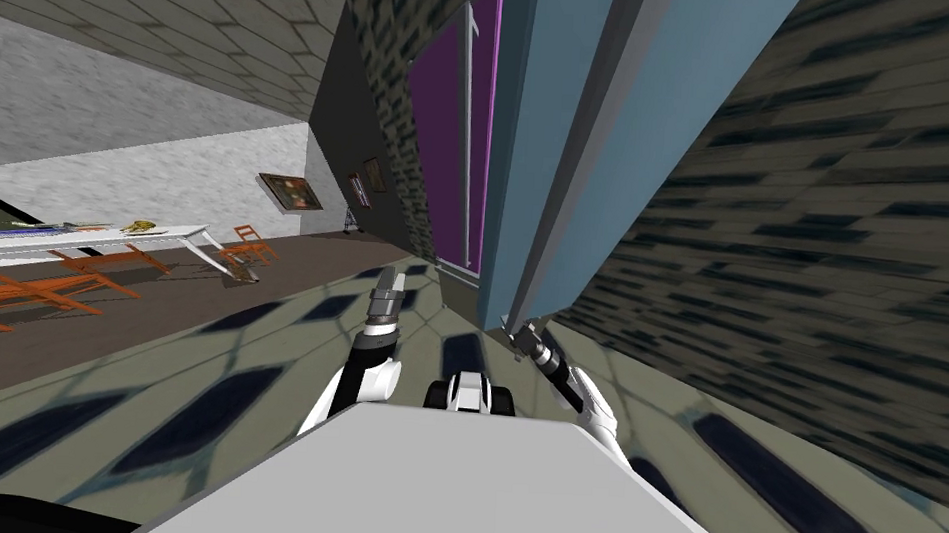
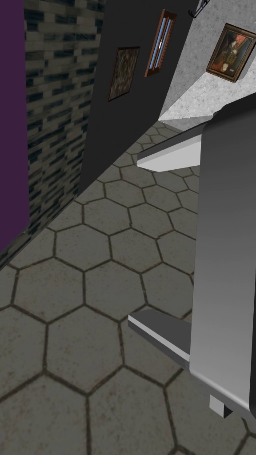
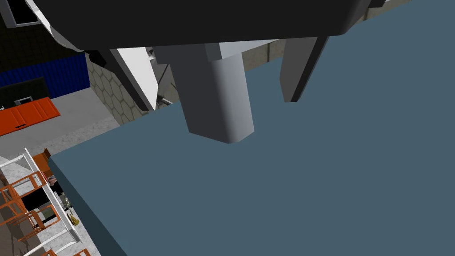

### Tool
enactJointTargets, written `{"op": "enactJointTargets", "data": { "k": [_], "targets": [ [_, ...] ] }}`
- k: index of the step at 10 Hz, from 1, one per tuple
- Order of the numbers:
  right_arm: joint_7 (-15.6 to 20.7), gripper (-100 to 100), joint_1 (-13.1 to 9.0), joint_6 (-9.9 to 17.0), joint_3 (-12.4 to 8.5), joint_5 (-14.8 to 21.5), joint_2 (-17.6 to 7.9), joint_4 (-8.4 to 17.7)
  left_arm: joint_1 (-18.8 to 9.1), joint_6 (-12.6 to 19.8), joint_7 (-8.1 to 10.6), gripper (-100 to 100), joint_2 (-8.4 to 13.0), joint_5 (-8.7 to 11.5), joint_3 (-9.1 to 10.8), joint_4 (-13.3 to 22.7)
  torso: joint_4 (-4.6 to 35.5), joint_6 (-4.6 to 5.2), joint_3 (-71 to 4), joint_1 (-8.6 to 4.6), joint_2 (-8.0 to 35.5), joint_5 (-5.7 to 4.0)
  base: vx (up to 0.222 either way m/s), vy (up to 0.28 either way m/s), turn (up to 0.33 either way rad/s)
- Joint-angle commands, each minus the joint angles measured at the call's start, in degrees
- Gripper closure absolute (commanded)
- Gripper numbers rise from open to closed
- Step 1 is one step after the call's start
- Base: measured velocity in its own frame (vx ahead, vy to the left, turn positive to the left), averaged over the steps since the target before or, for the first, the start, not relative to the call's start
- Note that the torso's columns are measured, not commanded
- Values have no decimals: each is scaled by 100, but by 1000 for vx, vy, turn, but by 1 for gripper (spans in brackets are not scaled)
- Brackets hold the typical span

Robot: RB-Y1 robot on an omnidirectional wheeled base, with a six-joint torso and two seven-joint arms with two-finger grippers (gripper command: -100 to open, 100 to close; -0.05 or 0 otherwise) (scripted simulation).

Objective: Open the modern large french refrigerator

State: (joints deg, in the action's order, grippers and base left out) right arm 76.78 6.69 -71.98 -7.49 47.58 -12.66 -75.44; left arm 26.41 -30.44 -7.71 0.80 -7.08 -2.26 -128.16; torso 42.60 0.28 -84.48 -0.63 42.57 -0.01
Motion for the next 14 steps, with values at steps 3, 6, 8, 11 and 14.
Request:
{"op": "enactJointTargets", "data": {
  "k": [3, 6, 8, 11, 14],
  "targets": [
    [-247, 100, 290, -539, 381, 127, -110, -430, -1, 0, 0, 0, 0, 0, 0, 0, -1, -3, -1, 27, -5, 5, 5, -138, -107],
    [-554, -100, 458, -713, 607, 192, -273, -793, -1, 0, 0, 0, 0, 0, 0, 1, 2, -14, -15, 34, -20, 7, 20, -139, -161],
    [-797, -100, 474, -696, 663, 178, -385, -1062, -1, 0, 0, 0, -2, 0, -2, 0, 0, -36, -29, 122, -38, 24, 33, 71, -230],
    [-919, -100, 482, -688, 690, 171, -441, -1197, -1, 0, 0, 0, -2, 0, -3, 0, 44, -29, -13, 86, 25, 26, 35, 54, -55],
    [-1161, -100, 498, -671, 746, 157, -553, -1465, -2, 0, 0, 0, -1, 0, -2, 0, 76, -24, -10, 64, 63, 38, 18, 19, -101]
  ]
}}
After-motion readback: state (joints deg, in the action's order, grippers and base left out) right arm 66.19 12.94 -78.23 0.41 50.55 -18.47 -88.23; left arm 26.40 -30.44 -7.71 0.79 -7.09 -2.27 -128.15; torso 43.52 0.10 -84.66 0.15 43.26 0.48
